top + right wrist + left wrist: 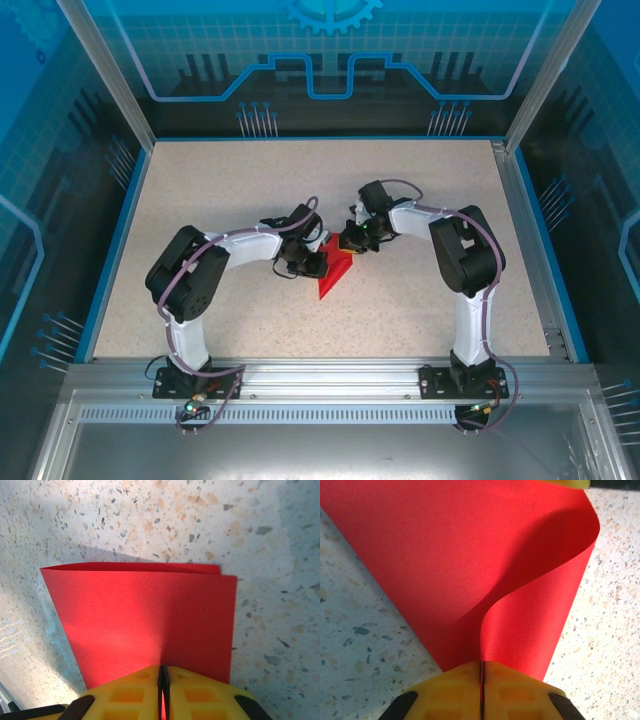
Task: Fold a paper plane with a square sheet of paper (pick it up from the middle)
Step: Third fold the triangle at the center of the table.
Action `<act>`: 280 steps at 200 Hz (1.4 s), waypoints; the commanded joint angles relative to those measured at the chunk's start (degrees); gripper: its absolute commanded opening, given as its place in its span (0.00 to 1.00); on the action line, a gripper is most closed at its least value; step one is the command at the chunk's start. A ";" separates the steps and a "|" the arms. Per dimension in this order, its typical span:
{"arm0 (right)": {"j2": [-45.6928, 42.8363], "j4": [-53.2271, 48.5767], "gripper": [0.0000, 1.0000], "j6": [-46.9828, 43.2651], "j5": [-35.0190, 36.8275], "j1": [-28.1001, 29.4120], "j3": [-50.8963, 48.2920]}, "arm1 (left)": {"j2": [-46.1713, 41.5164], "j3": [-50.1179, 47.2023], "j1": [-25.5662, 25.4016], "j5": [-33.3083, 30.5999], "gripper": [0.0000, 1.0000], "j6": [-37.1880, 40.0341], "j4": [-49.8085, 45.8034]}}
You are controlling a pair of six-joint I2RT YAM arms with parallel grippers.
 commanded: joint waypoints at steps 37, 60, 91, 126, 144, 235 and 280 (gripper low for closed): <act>1.64 -3.42 0.13 -0.26 1.73 0.89 0.27 | 1.28 1.56 0.53 -0.58 0.10 0.30 -0.05; 1.73 -3.33 0.13 -0.12 1.73 0.89 0.27 | 1.42 1.49 0.56 -0.69 0.10 0.30 -0.22; 1.73 -3.39 0.13 -0.26 1.74 0.91 0.31 | 1.33 1.01 0.59 -1.34 0.09 0.13 -0.30; 1.95 -3.65 0.13 -0.34 1.79 0.93 0.45 | 0.20 -0.08 0.52 -1.16 0.09 -0.49 0.78; 2.00 -3.59 0.13 -0.35 1.82 0.89 0.34 | -0.82 -0.72 0.55 -0.91 0.09 -0.71 1.81; 2.32 -3.68 0.13 -0.26 2.08 0.89 0.31 | -1.23 -1.85 0.53 -1.64 0.09 -1.11 2.53; 2.41 -3.77 0.14 -0.17 2.43 0.93 0.34 | -1.63 -2.80 0.54 -2.01 0.09 -1.63 2.80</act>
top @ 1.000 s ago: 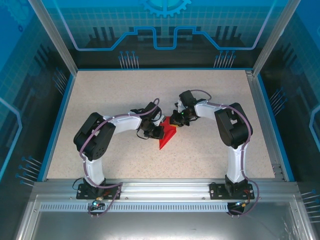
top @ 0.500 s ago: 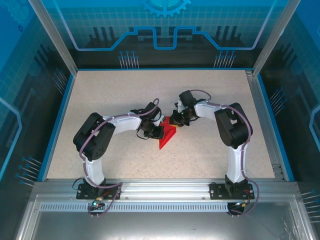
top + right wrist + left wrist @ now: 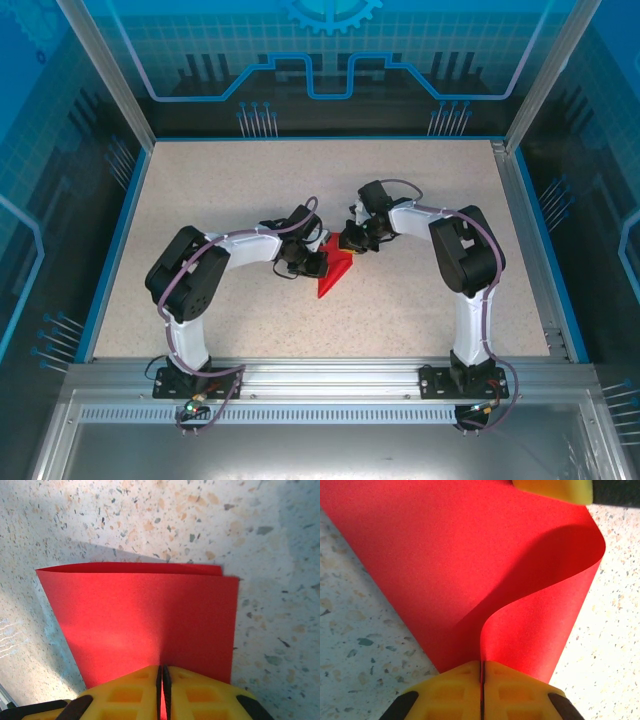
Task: Fold a paper plane with a square sheet of paper (pick it up from the middle)
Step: Third fold the triangle at the center of the table.
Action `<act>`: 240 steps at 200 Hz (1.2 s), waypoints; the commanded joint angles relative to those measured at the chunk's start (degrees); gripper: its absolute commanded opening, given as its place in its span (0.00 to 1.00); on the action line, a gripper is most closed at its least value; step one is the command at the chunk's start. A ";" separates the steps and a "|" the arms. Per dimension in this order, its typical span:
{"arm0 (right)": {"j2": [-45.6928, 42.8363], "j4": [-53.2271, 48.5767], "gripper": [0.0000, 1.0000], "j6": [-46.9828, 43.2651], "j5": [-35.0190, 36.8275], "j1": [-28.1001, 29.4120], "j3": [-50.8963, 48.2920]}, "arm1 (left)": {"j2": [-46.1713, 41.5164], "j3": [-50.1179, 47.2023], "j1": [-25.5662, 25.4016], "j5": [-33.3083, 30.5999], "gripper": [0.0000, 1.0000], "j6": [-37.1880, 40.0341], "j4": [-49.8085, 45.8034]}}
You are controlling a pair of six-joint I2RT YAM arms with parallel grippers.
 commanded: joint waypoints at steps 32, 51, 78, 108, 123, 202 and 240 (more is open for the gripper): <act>2.19 -3.53 0.14 -0.08 2.15 0.73 -0.08 | -2.01 -1.48 0.57 -0.93 0.09 -1.50 -0.35; 2.08 -3.55 0.14 -0.08 2.26 0.73 -0.17 | -2.96 -1.80 0.52 -0.28 0.09 -2.06 -0.31; 2.04 -3.55 0.14 -0.16 2.33 0.74 -0.26 | -4.17 -2.19 0.52 -0.38 0.09 -2.45 0.15; 2.02 -3.55 0.14 -0.17 2.15 0.73 -0.17 | -2.98 -1.15 0.54 -0.59 0.09 -2.10 0.09; 2.00 -3.55 0.14 -0.25 2.20 0.73 -0.18 | -1.93 -0.52 0.51 -0.65 0.09 -2.00 -0.26; 2.35 -3.21 0.14 -0.08 1.98 0.67 -0.61 | -0.36 -1.14 0.54 0.28 0.09 -2.05 1.67; 2.26 -3.15 0.14 -0.08 2.13 0.74 -0.78 | -0.28 -1.13 0.52 -0.35 0.09 -1.55 1.06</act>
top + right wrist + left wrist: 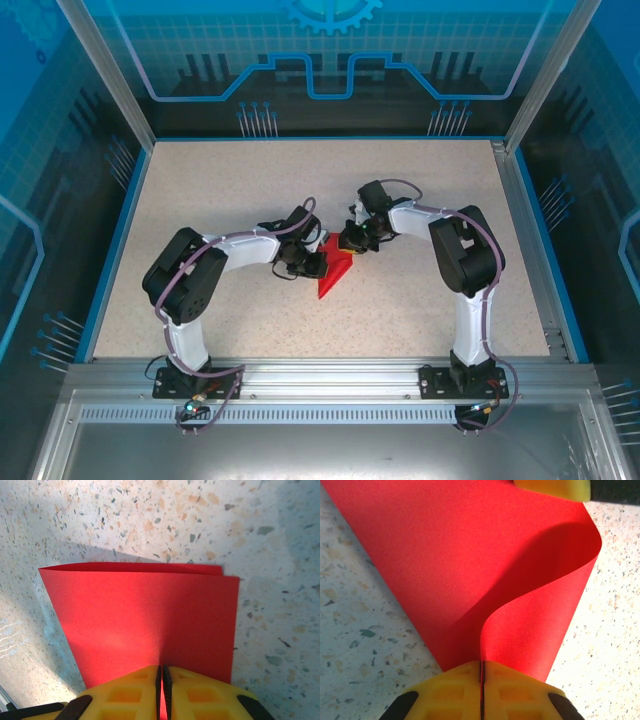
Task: Fold a paper plane with a square sheet of paper (pick it up from the middle)
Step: Third fold the triangle at the center of the table.
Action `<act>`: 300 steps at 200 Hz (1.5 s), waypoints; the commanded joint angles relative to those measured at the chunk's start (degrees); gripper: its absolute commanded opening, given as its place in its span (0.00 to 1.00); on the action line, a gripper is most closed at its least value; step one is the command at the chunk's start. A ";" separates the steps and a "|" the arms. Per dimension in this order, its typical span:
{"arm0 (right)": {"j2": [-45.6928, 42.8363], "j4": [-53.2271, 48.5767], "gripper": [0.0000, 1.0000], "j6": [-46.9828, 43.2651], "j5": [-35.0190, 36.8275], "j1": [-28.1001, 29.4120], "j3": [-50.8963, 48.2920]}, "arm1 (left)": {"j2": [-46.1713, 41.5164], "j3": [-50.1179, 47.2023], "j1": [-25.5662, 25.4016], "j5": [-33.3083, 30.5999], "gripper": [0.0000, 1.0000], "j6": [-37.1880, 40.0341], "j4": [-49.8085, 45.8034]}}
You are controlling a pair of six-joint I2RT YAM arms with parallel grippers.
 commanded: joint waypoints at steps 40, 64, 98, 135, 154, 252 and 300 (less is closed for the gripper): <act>2.17 -2.69 0.15 0.31 1.69 0.74 -0.74 | 1.18 -0.24 0.52 -0.93 0.09 0.26 -0.95; 1.88 -2.80 0.16 0.40 1.16 0.70 -0.03 | 1.54 -0.94 0.52 -1.38 0.08 0.01 -0.84; -0.92 -1.09 0.19 1.37 -1.54 -0.01 0.59 | 2.29 -1.08 0.52 -1.22 0.08 0.11 -0.85; -8.86 2.31 0.23 3.52 -1.16 -2.38 -3.44 | 2.35 -1.08 0.54 -1.11 0.08 0.26 -0.72; -13.45 3.56 0.21 3.84 0.77 -2.47 -7.19 | 2.48 -1.00 0.57 -1.07 0.08 0.42 -0.85; -26.08 34.46 0.00 18.67 2.03 12.86 -35.92 | 2.24 -1.23 0.59 -0.91 0.08 0.29 -0.97; -22.14 42.33 0.00 21.25 1.34 17.60 -37.31 | 2.42 -1.25 0.60 -0.76 0.08 0.44 -1.05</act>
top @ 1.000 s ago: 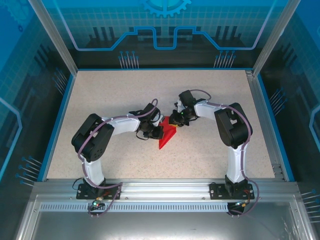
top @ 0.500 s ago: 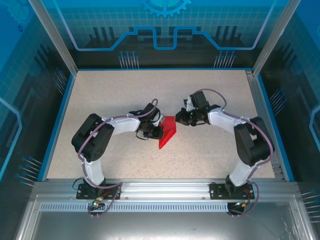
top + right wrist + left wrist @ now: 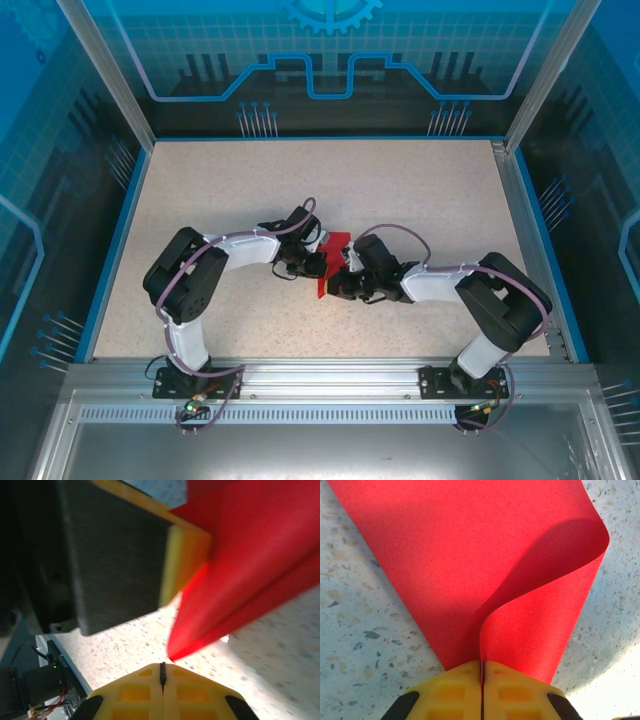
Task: Fold a paper plane with a square sheet of paper (pick it up from the middle)
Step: Third fold the triangle at the center of the table.
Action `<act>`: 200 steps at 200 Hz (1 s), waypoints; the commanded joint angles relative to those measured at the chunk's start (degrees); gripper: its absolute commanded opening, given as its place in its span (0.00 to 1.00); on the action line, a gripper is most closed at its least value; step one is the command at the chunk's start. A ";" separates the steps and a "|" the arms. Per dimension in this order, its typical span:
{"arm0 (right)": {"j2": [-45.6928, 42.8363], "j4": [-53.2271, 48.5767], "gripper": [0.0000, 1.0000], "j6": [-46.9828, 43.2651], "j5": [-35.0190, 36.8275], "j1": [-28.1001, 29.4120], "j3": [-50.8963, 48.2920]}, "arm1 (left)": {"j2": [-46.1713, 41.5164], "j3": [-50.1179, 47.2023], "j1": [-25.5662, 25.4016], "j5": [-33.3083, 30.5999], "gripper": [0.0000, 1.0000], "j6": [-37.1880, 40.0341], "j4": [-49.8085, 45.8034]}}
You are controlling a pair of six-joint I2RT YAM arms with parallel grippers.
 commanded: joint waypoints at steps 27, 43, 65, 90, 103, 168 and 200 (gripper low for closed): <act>3.62 6.74 0.00 1.89 -0.36 1.46 0.25 | 2.11 -1.07 0.50 -0.28 0.08 0.57 -1.31; 4.85 6.76 0.00 2.13 -0.98 1.72 0.84 | 2.11 -1.07 0.55 -0.19 0.08 0.60 -1.34; 6.17 6.88 0.00 2.39 -0.86 1.78 0.91 | 2.22 -0.90 0.49 -0.11 0.08 0.53 -1.44; 6.84 8.85 0.00 3.23 -1.49 1.93 0.55 | 2.29 -1.03 0.51 -0.02 0.08 0.64 -1.53; 6.35 8.88 0.00 3.21 -1.42 2.02 0.37 | 2.29 -1.06 0.50 -0.01 0.08 0.75 -1.57; 4.74 6.22 0.00 2.13 0.17 2.43 1.50 | 2.11 -1.07 0.49 0.18 0.08 0.90 -1.65; 8.05 7.58 0.00 2.67 -0.77 2.41 3.13 | 2.26 -1.09 0.54 0.25 0.08 1.03 -1.82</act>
